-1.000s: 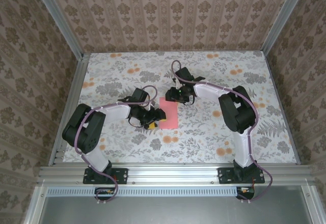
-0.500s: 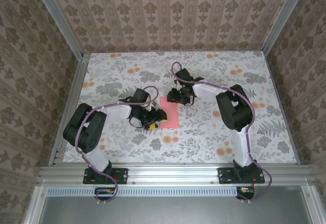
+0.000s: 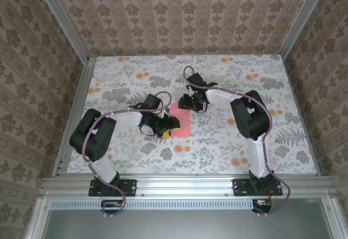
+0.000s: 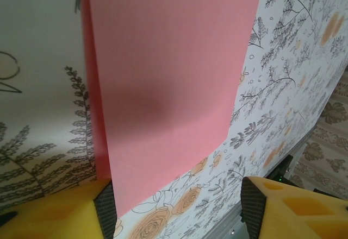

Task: Fold a paper plane with a square sheet of paper (pick it up from the middle)
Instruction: Fold the triangle a second time at the center of the table.

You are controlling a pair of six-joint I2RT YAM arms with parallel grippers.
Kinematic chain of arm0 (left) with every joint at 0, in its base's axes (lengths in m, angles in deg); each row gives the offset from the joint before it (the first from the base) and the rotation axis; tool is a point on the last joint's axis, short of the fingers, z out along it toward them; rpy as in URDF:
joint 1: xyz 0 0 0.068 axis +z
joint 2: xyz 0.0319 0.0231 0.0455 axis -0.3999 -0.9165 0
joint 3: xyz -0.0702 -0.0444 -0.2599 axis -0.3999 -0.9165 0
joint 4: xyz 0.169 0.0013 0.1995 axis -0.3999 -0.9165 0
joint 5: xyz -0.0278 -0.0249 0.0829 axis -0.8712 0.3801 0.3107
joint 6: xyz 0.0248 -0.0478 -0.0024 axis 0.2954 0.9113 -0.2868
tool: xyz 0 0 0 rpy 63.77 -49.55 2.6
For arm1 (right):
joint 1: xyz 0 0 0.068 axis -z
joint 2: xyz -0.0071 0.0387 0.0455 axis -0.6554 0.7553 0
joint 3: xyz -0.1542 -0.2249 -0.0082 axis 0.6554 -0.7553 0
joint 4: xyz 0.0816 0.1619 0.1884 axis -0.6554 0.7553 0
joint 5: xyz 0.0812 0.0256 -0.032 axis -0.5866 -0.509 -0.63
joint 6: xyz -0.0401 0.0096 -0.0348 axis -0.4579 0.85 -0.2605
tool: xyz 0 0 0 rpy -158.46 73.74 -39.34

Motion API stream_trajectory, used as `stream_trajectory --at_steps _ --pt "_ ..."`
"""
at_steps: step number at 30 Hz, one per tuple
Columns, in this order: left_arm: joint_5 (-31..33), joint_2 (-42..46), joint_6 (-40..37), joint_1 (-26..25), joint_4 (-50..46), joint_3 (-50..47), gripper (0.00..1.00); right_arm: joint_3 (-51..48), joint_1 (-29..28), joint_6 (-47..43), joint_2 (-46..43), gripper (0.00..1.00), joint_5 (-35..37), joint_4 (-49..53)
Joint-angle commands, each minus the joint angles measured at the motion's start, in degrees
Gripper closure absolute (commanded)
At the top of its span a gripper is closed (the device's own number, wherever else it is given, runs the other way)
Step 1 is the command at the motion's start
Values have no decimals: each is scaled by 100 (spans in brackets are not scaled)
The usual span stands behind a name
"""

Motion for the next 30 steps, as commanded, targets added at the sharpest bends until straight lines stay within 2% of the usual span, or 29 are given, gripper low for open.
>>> stream_trajectory --at_steps 1,12,30 --pt "-85 15 -3 -12 14 183 40 -32 19 50 288 53 225 336" --pt "72 167 -171 -12 108 496 45 -69 19 33 287 53 195 334" --pt "-10 -485 39 -58 1002 857 46 -125 28 19 264 53 -136 338"
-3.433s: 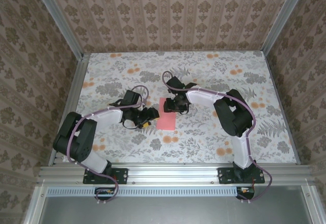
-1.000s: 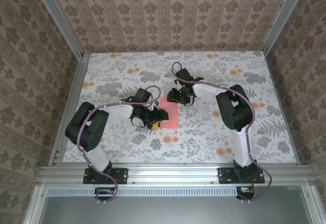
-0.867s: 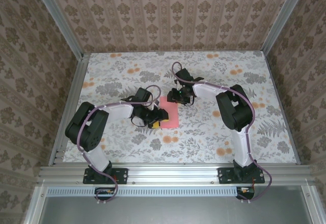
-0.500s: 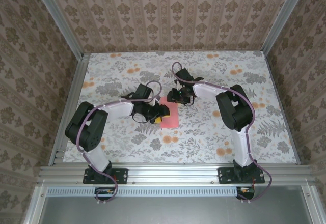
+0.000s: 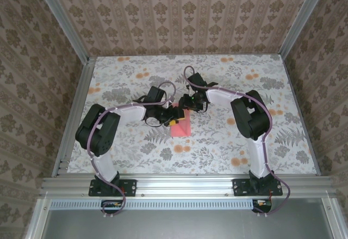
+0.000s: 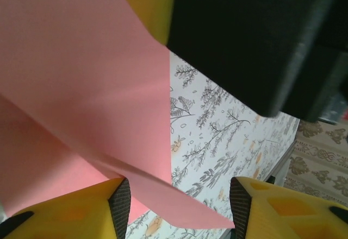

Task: Fold a paper plane with a square sheet of paper (pick it up from the middle)
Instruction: Fold the triangle a second time at the center of the table.

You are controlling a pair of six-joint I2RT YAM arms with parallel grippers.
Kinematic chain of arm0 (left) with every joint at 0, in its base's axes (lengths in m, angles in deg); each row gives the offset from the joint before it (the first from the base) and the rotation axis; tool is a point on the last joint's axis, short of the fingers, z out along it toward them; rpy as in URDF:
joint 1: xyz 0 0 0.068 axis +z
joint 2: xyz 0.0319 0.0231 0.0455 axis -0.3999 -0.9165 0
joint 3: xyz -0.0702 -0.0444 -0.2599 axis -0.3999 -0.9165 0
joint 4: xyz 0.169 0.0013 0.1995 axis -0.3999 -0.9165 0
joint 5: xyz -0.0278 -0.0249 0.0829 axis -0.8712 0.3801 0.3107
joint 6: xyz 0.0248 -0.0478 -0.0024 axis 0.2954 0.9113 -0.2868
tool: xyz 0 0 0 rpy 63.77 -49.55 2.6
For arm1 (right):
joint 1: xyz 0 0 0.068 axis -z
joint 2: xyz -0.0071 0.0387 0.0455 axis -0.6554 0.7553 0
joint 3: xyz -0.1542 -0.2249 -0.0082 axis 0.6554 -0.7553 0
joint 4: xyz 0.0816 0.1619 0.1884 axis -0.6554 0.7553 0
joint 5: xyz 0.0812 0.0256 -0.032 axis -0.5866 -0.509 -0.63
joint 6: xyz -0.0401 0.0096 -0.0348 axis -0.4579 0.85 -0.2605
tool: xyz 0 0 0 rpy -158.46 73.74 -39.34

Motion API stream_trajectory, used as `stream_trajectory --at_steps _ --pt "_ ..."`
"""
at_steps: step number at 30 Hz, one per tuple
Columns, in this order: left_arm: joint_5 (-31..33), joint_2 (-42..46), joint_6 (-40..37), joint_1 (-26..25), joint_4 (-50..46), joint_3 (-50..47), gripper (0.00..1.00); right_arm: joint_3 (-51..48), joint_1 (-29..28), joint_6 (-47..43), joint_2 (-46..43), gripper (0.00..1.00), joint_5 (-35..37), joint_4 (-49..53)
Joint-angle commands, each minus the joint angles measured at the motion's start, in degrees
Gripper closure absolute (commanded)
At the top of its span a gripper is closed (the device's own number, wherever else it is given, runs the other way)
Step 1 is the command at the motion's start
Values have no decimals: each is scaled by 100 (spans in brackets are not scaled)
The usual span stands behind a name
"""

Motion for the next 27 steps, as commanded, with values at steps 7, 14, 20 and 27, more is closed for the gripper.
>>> stream_trajectory --at_steps 7,14,20,27 --pt "13 -139 77 -42 348 137 46 -167 51 72 240 53 -155 284" --pt "200 -242 71 46 288 82 55 -266 153 142 -26 54 -576 88" --pt "202 -304 79 100 255 32 61 -419 236 221 -429 55 -1175 -283" --pt "415 -346 103 152 232 19 64 -1098 339 81 -1282 49 -1349 -540"
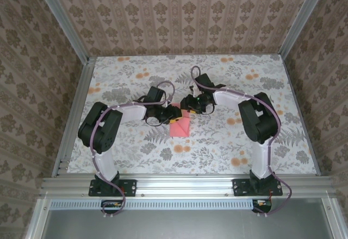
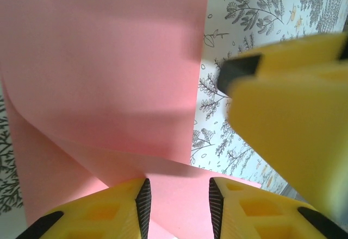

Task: Fold a paper plane with a square sheet of paper (pick it up from the middle)
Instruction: Fold the triangle a second time at the center of the table.

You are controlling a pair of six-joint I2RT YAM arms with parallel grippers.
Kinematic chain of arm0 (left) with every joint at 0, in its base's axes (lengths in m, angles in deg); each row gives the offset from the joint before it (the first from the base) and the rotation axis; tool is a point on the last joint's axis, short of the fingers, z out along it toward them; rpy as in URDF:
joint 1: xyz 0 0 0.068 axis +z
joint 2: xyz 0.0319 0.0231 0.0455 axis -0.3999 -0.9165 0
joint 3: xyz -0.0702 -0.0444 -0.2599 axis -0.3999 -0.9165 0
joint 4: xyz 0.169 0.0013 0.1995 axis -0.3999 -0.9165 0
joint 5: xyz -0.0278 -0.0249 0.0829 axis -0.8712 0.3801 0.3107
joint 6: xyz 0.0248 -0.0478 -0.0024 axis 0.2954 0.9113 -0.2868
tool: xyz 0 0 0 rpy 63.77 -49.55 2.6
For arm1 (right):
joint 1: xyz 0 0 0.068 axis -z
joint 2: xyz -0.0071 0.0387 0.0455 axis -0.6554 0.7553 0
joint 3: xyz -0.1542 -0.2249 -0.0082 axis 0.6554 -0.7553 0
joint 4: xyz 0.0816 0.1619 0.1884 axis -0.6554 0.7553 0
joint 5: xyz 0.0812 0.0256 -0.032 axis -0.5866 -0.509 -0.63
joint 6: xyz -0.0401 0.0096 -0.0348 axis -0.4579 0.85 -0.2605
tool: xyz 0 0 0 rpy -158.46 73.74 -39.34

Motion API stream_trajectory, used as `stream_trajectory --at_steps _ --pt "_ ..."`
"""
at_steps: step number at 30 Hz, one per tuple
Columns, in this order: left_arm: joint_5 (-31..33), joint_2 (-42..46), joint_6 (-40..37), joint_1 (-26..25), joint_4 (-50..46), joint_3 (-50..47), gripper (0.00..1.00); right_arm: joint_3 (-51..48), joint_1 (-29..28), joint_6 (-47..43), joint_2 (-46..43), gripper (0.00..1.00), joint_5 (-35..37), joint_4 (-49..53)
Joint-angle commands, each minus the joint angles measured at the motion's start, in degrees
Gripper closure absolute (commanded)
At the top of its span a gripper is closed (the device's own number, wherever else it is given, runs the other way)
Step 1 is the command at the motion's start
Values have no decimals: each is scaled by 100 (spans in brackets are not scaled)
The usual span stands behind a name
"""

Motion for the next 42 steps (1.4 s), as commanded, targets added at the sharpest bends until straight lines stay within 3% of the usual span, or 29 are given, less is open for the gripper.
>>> stream_trajectory --at_steps 1,11,15,30,38,42 --pt "101 -130 34 32 -31 2 64 -417 87 -104 -658 49 -222 -154" --pt "85 -162 36 32 -6 -1 65 -1415 84 -607 -1217 52 -456 -18" --pt "74 -161 36 41 -11 8 65 -1436 63 -674 -1156 52 -528 18" --pt "67 -92 44 41 -26 -12 65 -1354 10 -466 -747 67 -663 -268" --pt "50 -33 40 36 -45 -9 65 -1214 10 -491 -597 88 -541 -304" --pt "-18 79 32 41 -43 -5 65 -1207 10 -563 -593 93 -456 -420"
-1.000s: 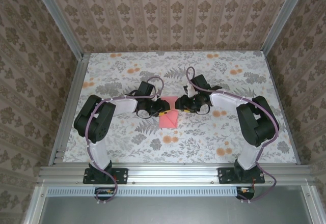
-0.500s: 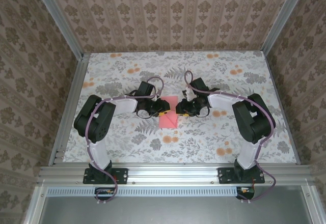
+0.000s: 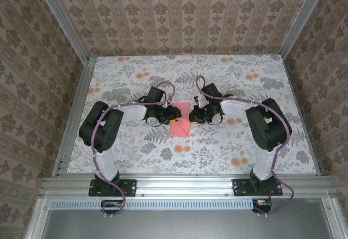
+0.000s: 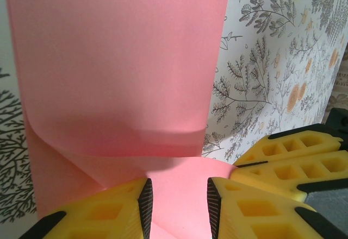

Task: Fold a paper plane with a square sheet of paper (pick it up from the middle)
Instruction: Fold the triangle a second time at the center of the table.

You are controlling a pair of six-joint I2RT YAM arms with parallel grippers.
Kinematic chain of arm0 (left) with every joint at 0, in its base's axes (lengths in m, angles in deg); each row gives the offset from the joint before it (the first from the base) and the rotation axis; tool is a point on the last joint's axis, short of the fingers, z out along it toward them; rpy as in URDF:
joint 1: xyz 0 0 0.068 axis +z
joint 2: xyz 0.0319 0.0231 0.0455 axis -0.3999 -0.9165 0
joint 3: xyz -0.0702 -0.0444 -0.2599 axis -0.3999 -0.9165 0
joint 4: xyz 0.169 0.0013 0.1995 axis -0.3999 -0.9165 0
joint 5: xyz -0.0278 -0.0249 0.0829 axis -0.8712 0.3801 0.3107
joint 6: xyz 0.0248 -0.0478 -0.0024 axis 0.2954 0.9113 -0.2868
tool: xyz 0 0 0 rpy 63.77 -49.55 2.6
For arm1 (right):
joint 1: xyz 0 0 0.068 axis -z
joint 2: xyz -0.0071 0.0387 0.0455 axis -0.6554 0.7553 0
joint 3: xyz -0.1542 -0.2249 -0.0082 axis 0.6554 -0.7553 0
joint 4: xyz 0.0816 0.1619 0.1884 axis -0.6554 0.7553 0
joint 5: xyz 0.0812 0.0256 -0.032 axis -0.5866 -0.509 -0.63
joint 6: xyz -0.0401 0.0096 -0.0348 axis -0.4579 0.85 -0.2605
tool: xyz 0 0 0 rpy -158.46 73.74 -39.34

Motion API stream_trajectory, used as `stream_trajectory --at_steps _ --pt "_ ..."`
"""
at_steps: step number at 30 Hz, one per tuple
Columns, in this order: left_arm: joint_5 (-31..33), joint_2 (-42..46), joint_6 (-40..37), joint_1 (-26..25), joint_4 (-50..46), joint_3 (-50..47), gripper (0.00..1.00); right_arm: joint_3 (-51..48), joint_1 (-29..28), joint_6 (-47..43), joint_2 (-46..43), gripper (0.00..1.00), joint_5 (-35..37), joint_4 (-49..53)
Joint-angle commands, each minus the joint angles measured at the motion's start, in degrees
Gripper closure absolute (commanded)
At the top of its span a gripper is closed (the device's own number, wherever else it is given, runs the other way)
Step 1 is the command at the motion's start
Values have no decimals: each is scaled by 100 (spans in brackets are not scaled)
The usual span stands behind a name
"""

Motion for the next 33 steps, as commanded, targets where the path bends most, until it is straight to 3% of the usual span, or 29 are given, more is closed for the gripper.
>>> stream_trajectory --at_steps 1,8,33 --pt "-87 201 -1 37 -21 -6 65 152 -37 -140 65 94 97 -113" --pt "-395 305 7 10 161 -11 64 276 -39 -397 158 94 150 -16" --pt "-501 -117 -25 -130 150 227 64 764 -127 -777 604 94 496 375"
